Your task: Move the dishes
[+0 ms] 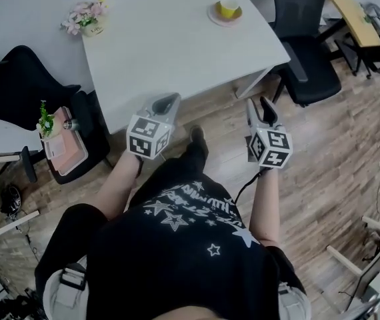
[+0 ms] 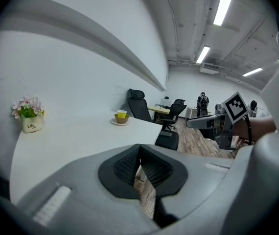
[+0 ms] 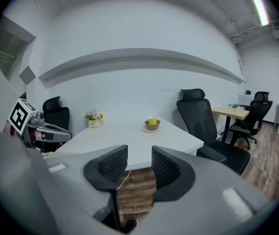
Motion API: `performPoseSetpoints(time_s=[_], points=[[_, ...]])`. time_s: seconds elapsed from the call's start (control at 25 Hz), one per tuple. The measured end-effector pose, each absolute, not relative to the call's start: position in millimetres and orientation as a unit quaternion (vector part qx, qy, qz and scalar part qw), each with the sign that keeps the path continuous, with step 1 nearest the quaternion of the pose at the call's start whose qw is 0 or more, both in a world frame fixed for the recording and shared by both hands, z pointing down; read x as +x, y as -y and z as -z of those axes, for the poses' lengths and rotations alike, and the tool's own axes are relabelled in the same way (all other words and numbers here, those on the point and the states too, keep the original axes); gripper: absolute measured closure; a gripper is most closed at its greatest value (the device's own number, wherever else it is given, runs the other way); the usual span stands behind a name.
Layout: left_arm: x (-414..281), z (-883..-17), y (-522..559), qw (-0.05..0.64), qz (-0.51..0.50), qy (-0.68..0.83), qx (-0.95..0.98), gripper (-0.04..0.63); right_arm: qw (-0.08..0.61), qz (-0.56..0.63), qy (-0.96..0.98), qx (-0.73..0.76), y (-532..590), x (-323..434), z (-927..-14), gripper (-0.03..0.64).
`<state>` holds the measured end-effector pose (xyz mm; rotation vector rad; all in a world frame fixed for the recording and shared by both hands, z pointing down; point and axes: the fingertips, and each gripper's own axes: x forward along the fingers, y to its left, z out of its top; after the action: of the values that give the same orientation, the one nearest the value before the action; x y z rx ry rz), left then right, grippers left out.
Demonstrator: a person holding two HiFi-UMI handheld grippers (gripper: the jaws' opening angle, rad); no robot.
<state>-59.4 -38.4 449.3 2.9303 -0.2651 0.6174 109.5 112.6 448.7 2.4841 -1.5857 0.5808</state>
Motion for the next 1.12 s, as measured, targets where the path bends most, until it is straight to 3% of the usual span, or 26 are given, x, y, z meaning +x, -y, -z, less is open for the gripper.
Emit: performPoseSetpoints(time_s=[0.36,0.68,1.12], points=[[43,-464,116,0.095,-0.213,0.118,0.965,0.584,0.111,-0.202,0.559,0.797,-13,222,-448,0.459],[85,-466,178,0.11,-0.215,0.154,0.958,0.584,0.172,-0.194,0.58,0.772,76,282,-448,0.459],[83,-466,203,0.126,-0.219,0.237,0.938,0.584,0.388,-0.096,0.643,0.653,167,313,-470,0.46]])
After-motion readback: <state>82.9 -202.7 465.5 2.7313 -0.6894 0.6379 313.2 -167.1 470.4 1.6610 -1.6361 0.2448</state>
